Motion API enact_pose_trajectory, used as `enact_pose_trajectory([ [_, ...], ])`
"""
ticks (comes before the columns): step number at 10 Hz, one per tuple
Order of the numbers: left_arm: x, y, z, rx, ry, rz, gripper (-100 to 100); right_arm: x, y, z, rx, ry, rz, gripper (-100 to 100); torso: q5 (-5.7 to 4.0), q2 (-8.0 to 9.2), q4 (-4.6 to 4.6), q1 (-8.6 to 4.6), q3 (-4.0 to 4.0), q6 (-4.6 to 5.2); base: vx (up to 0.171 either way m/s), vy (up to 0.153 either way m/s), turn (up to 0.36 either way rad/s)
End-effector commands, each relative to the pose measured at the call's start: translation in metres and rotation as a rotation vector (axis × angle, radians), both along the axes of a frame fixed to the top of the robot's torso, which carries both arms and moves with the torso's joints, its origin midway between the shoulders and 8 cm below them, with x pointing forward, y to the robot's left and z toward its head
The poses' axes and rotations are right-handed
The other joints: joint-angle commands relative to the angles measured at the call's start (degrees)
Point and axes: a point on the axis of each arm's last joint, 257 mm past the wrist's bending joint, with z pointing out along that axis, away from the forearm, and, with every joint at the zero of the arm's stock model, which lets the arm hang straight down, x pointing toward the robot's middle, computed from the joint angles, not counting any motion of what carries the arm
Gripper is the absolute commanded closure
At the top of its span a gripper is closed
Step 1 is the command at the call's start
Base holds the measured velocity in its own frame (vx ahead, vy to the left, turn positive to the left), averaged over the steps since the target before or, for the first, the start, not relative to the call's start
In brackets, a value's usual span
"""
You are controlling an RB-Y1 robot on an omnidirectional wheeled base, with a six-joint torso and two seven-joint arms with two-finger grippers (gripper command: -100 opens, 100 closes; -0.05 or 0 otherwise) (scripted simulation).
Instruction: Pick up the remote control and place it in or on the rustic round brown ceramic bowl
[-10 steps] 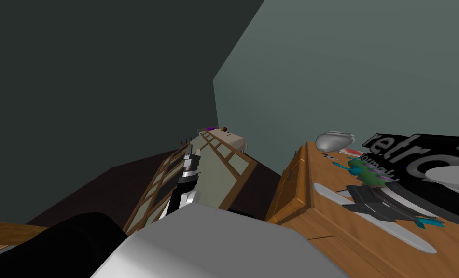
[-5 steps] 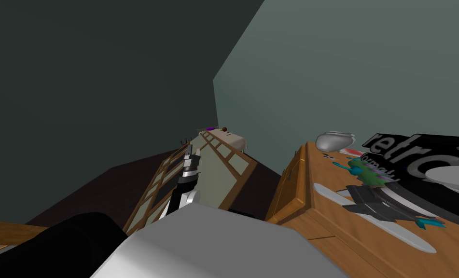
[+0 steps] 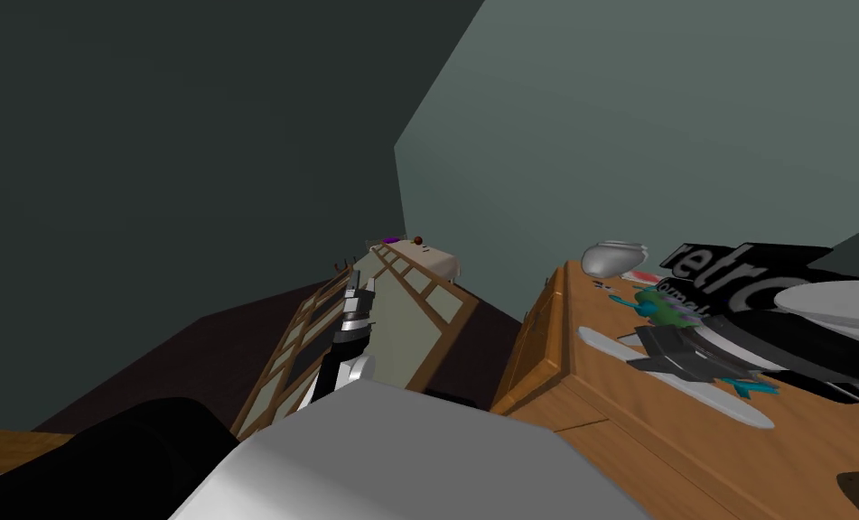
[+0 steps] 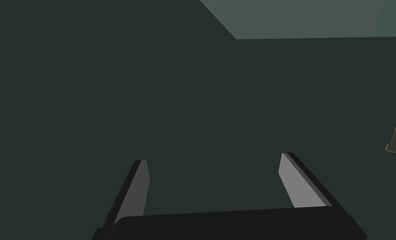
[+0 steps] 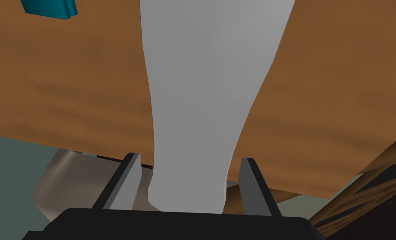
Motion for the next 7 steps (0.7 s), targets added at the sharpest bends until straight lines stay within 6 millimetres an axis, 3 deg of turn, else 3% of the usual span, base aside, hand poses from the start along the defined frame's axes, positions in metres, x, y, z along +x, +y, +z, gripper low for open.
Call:
enact_pose_trajectory([
  [1, 0.0, 0.0, 0.0, 0.0, 0.0, 0.0, 0, 0.006, 0.002, 0.009, -0.004, -0.018, 0.008, 100, 0.0, 0.0, 0.0, 0.0, 0.0, 0.0, -0.079, 0.009, 0.007],
  [5, 0.0, 0.0, 0.0, 0.0, 0.0, 0.0, 0, 0.028, 0.01, 0.039, -0.017, -0.057, 0.02, 100, 0.0, 0.03, 0.05, -0.08, 0.04, 0.06, -0.067, -0.002, -0.032],
  [7, 0.0, 0.0, 0.0, 0.0, 0.0, 0.0, 0, 0.046, 0.023, 0.066, -0.014, -0.086, 0.024, 100, 0.02, 0.21, 0.11, -0.19, 0.16, 0.12, -0.161, -0.063, -0.078],
])
